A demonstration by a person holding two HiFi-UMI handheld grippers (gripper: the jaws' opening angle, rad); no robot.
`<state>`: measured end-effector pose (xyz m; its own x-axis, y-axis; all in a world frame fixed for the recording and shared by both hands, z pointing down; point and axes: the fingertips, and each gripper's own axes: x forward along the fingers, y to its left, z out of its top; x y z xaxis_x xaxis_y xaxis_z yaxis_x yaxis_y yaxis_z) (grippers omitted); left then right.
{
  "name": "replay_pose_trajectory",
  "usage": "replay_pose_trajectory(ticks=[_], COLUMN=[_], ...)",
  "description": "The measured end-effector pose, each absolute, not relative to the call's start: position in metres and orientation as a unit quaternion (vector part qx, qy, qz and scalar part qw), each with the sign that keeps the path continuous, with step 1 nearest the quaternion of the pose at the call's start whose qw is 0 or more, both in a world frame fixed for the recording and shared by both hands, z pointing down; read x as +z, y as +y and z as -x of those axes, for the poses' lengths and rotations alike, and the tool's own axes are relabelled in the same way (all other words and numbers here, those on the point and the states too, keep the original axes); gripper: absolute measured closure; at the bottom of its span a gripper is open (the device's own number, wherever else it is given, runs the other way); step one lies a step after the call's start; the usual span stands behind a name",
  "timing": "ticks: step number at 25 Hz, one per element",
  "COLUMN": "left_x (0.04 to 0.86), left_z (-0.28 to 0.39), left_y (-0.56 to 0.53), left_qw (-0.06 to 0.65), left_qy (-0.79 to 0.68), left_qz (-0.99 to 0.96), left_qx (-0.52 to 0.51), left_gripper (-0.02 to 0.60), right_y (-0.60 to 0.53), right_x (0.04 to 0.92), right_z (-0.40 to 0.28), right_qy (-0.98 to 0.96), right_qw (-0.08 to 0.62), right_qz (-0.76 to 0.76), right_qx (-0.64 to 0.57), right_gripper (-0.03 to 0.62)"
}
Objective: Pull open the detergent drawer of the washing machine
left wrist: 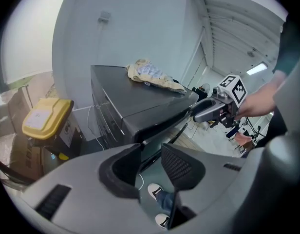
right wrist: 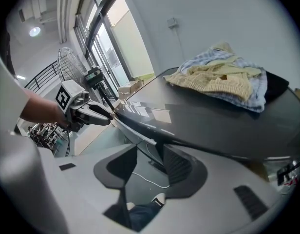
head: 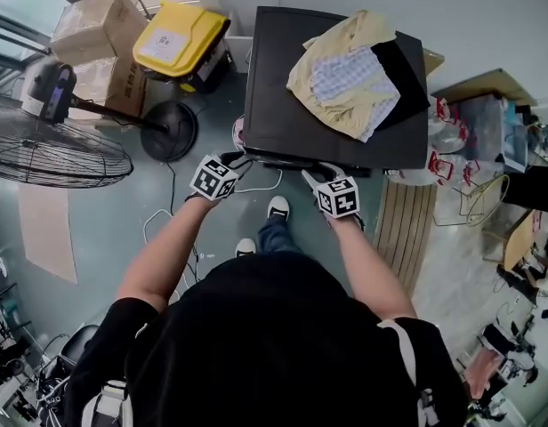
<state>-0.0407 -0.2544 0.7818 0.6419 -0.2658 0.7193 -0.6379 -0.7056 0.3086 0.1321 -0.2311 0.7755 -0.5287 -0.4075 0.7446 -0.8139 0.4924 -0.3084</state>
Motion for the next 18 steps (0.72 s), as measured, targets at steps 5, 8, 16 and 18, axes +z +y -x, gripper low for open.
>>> replay_pose_trajectory(ticks=[5,8,16,18], left_x=[0.785,0.788,0.796,0.796], left_z=[0.037,0.036,0.035,0.035], left_y=[-0.256,-0.257,-0.258,-0.259], left_qw=[0.278,0.279,0.285,0.283], left_qy=[-0.256,-0.256,-0.262,-0.264], left_qz=[-0.862,-0.861,-0.854,-0.854], left_qx=[0.338,0.339,0.347,0.348], left_gripper=[0.446,0.446,0.45,0.456], right_y=[-0.231,-0.231,-0.234,-0.234], right_x=[0.78,0.782,0.787,0.787], right_z=[-0.128,-0.128,-0.132,-0.133], right_qy=[-0.81,-0.808,-0.8,-0.799], right_qw=[0.309,0.311,0.327,0.331], right_qz=[-0.374,-0.377,-0.394,-0.395], right_qx=[0.33,0.329,0.313,0.31], right_gripper=[0.422,0.431,0.494,0.497])
